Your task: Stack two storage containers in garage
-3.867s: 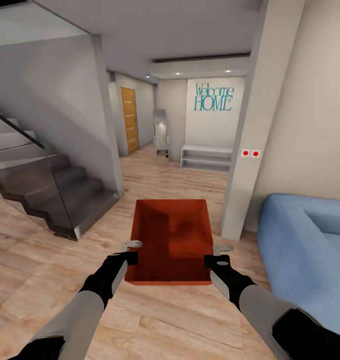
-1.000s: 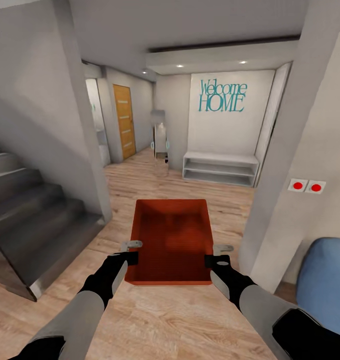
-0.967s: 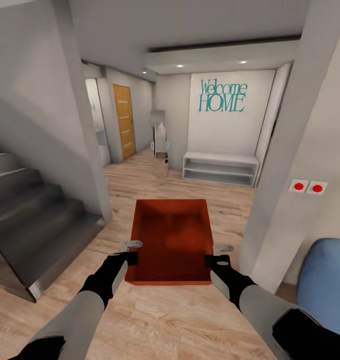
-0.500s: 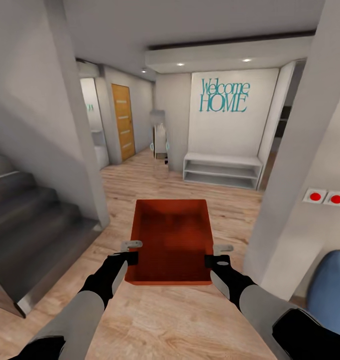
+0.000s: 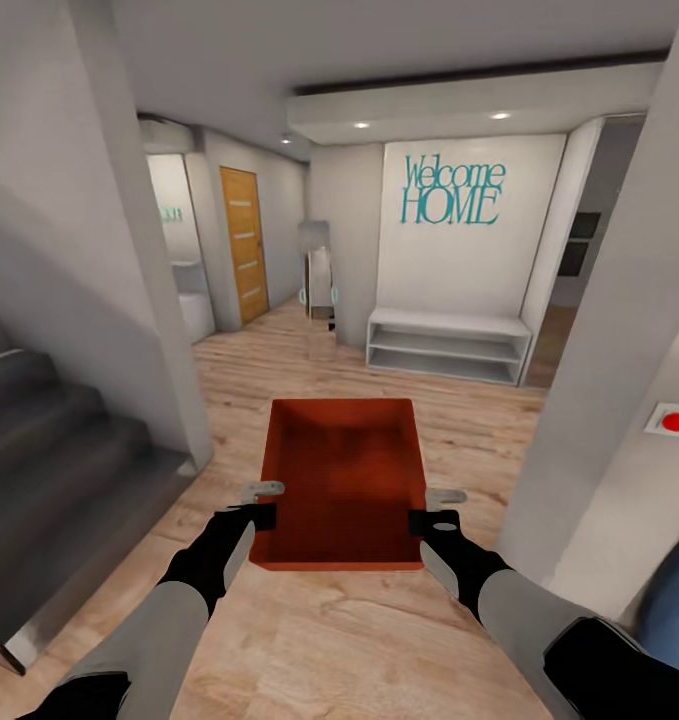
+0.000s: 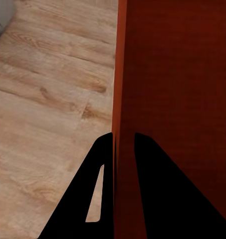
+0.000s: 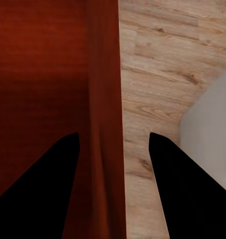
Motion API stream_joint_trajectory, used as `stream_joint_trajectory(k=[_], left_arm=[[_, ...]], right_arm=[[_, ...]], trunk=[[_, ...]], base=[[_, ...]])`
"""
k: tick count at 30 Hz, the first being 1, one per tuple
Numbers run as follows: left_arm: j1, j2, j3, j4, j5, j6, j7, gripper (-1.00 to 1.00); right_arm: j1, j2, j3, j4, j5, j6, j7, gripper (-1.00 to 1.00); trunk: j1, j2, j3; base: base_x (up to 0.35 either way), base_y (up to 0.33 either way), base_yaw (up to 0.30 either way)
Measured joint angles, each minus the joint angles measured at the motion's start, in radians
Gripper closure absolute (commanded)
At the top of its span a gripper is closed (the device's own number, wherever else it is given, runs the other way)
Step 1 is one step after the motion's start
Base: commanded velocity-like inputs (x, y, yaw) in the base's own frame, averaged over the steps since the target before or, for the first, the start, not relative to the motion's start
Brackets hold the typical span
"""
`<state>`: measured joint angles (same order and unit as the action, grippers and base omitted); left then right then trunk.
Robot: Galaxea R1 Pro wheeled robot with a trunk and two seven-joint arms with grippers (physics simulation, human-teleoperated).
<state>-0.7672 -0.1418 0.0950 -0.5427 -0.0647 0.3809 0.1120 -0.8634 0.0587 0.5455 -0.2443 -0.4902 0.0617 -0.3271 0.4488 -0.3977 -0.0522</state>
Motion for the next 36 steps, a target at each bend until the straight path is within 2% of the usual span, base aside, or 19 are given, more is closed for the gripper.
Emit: stream_joint_trajectory(k=[36], left_arm=[[0.0,0.0,0.0,0.0,0.0,0.0,0.0,1.0]], right_arm=[[0.0,-0.001,-0.001,0.0,0.001,0.0,0.003,1.0]], trunk=[[0.0,0.0,0.0]], base=[[0.322,0.0,0.0]])
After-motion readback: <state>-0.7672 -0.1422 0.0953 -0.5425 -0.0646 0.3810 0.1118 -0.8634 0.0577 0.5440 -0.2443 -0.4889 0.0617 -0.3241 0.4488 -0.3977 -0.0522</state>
